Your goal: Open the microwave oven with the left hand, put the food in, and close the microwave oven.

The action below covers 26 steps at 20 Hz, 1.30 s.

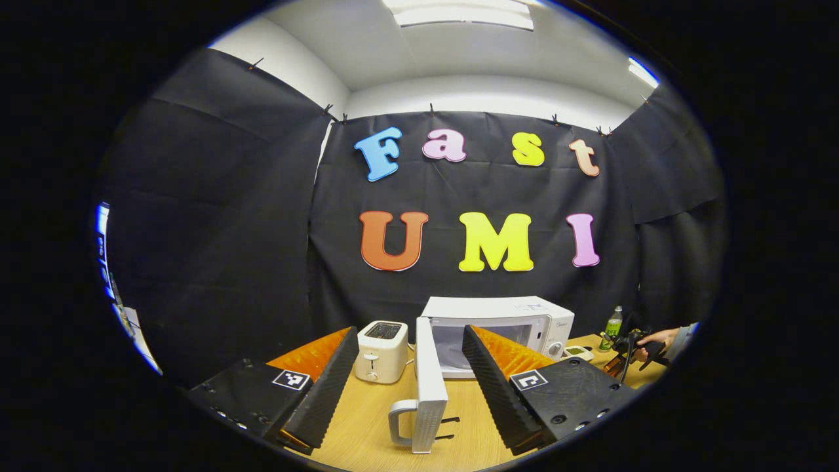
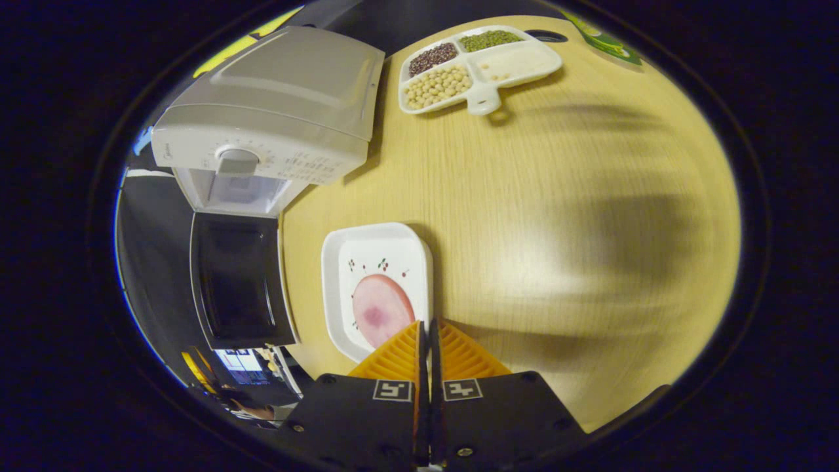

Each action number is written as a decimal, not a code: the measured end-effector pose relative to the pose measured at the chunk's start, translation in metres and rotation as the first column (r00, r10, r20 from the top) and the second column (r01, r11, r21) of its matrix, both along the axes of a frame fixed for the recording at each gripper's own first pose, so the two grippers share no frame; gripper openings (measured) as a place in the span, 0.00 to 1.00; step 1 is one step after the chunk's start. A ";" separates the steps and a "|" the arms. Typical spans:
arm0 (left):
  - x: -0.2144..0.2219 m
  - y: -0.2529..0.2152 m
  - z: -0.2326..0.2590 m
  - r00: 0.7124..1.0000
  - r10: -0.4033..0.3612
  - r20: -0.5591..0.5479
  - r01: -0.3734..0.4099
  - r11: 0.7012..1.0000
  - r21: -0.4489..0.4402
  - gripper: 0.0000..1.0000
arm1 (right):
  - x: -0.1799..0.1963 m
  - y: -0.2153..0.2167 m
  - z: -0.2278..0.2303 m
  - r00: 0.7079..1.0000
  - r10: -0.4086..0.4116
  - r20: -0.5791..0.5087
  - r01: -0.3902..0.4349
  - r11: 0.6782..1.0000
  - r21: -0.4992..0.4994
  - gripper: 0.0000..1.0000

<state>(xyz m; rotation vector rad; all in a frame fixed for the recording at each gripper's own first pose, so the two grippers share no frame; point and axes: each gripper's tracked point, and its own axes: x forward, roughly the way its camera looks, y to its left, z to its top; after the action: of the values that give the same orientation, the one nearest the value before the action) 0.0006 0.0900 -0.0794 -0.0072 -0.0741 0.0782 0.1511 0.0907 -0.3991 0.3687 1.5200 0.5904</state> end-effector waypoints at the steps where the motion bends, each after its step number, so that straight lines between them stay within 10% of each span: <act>1: 0.001 -0.001 -0.002 1.000 -0.005 -0.006 0.005 1.000 0.006 0.95 | -0.001 0.000 0.002 1.000 -0.010 0.010 0.010 1.000 0.006 0.04; 20: 0.002 0.031 -0.033 0.996 -0.049 -0.077 0.049 0.999 -0.005 0.95 | -0.037 0.115 0.094 0.957 -0.197 0.213 0.162 0.972 0.168 0.00; 26: -0.006 0.047 -0.029 0.995 -0.055 -0.081 0.056 0.998 0.005 0.95 | -0.035 0.196 0.094 0.910 -0.388 0.146 0.327 0.889 0.321 0.04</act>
<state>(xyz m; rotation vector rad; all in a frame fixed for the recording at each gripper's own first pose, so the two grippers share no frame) -0.0050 0.1367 -0.1089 0.0017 0.0069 0.0228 0.1157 0.2868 -0.3050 0.7755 1.1260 0.5367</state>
